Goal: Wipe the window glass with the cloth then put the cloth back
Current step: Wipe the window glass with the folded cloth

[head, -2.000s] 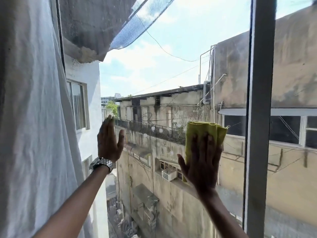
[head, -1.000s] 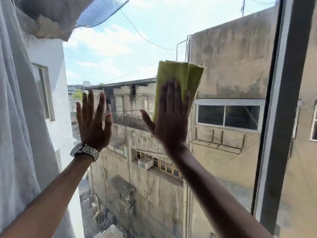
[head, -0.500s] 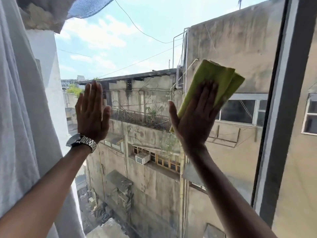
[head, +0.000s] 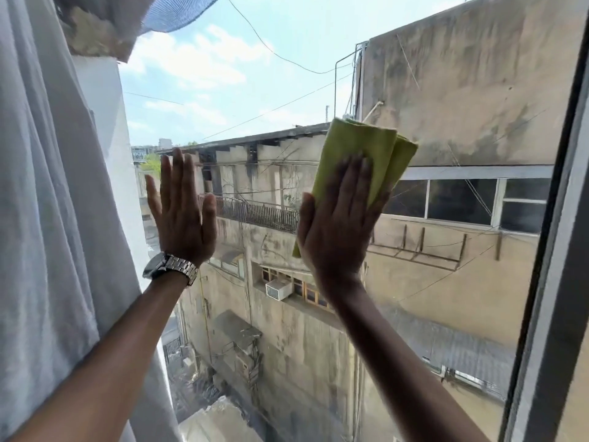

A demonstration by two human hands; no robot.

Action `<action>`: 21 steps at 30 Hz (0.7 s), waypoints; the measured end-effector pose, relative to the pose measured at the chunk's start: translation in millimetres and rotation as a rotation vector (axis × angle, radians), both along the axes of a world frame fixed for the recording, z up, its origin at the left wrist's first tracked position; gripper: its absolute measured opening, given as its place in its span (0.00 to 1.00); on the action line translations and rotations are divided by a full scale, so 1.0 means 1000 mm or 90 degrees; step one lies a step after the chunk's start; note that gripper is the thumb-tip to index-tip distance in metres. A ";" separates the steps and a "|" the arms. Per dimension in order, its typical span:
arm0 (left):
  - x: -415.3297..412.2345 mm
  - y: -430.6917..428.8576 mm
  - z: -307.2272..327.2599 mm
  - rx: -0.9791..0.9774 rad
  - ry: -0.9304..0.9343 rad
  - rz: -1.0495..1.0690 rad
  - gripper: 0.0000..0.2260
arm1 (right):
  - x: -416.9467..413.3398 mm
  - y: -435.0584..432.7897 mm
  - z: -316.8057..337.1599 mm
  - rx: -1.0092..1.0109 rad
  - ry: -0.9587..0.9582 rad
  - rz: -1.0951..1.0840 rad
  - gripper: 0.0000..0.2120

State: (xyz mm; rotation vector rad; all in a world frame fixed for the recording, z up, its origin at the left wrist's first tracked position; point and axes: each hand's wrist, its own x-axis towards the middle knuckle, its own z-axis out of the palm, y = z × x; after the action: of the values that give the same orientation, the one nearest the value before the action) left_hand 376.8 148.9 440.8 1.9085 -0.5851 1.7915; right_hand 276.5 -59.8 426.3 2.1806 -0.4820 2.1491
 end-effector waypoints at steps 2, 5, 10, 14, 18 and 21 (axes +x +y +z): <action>0.006 0.002 -0.002 -0.011 -0.005 -0.013 0.27 | 0.018 0.028 0.006 -0.036 0.010 0.024 0.32; 0.008 0.003 -0.003 -0.001 -0.015 -0.019 0.26 | 0.030 0.059 -0.022 -0.098 0.043 0.045 0.32; -0.005 0.001 0.001 -0.003 0.012 -0.019 0.27 | 0.018 0.053 -0.108 -0.224 0.129 0.031 0.32; -0.011 0.003 0.003 -0.004 0.029 -0.031 0.27 | -0.002 0.003 -0.144 -0.226 0.127 -0.015 0.34; -0.010 0.004 0.003 0.002 0.032 -0.029 0.27 | -0.008 -0.010 -0.119 -0.169 0.089 -0.003 0.34; -0.005 0.004 0.000 0.008 0.029 -0.022 0.27 | 0.000 0.004 -0.060 -0.128 0.044 -0.003 0.32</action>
State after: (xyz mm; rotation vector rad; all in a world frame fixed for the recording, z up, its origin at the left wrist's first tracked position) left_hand 372.1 153.1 441.1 1.9300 -0.6105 1.7225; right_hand 276.8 -56.2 366.0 2.1323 -0.2549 2.0140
